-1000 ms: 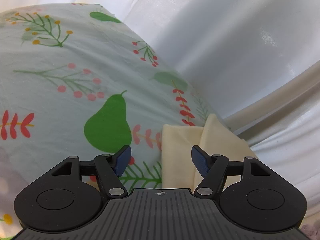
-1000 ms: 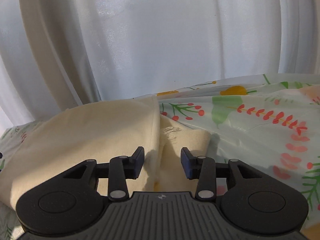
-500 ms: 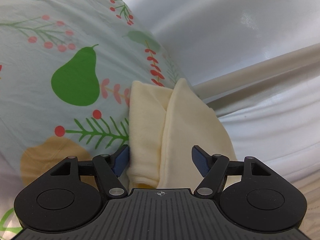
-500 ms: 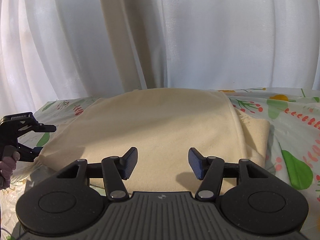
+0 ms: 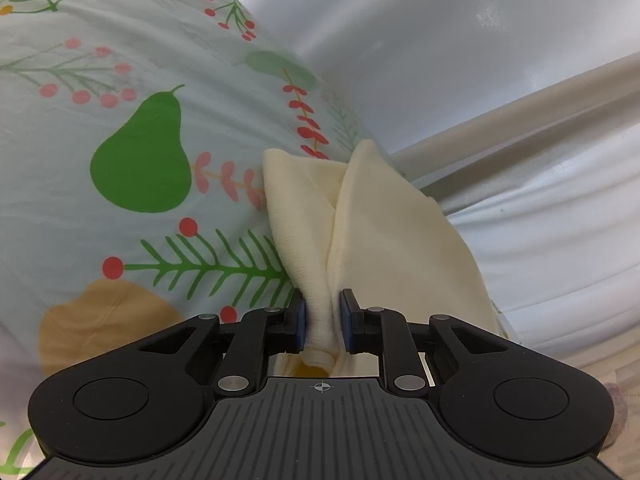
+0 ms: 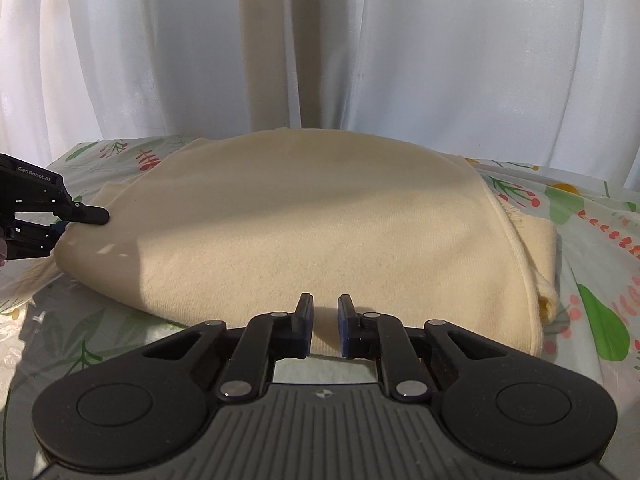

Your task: Fold small clothes

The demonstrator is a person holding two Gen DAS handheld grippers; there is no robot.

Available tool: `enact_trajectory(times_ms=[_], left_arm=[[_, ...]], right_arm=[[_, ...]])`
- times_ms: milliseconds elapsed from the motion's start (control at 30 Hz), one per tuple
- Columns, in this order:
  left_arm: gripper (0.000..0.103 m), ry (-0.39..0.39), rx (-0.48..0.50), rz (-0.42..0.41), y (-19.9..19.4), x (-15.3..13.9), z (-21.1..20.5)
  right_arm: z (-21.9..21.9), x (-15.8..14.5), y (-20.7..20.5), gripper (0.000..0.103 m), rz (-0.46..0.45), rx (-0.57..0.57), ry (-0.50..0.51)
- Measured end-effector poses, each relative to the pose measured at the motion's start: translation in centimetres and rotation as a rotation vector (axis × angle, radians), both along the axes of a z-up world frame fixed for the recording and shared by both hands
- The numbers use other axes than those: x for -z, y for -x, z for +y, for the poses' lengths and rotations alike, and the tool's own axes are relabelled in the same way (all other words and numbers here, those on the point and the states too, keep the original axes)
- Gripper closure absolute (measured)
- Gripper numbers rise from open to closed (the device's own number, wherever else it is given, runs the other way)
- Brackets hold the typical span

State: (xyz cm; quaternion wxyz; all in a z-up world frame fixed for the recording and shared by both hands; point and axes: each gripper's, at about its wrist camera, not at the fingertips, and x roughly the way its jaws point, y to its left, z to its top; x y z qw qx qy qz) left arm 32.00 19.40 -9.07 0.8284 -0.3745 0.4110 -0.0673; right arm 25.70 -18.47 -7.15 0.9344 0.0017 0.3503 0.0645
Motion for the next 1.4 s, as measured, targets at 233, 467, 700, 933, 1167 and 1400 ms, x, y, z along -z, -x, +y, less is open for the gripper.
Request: enact_trajectory(times_ms=[233,467,700,933,1167,1400], left_arm=[[0.086,-0.021,0.030,-0.052,-0.1,-1.8,-0.6],[0.087,-0.053,0.100,-0.158,-0.8,-5.4,-3.9],[0.087,-0.167,0.275,-0.265,-1.8,-7.8,-12.6],[0.089,-0.265,0.409,-0.185,-2.7,-3.2,-20.0],[0.082,-0.346,0.453,-0.233,-1.3,-4.3,-20.2],[0.061,-0.339,0.296,-0.299,0.6,-7.1,-16.1]], right_arm=[[-1.9,0.0,-0.1,0.091,-0.017,0.049,-0.040],[-4.4,0.3,-0.2,0.090,-0.051,0.102,-0.093],[-6.6,0.5,0.0,0.090,-0.080,0.150,-0.162],[-8.1,1.1,-0.3,0.090,-0.071,0.166,-0.190],[-8.9,1.5,-0.4,0.090,-0.055,0.161,-0.211],[-9.2,1.0,-1.0,0.090,-0.064,0.149,-0.248]])
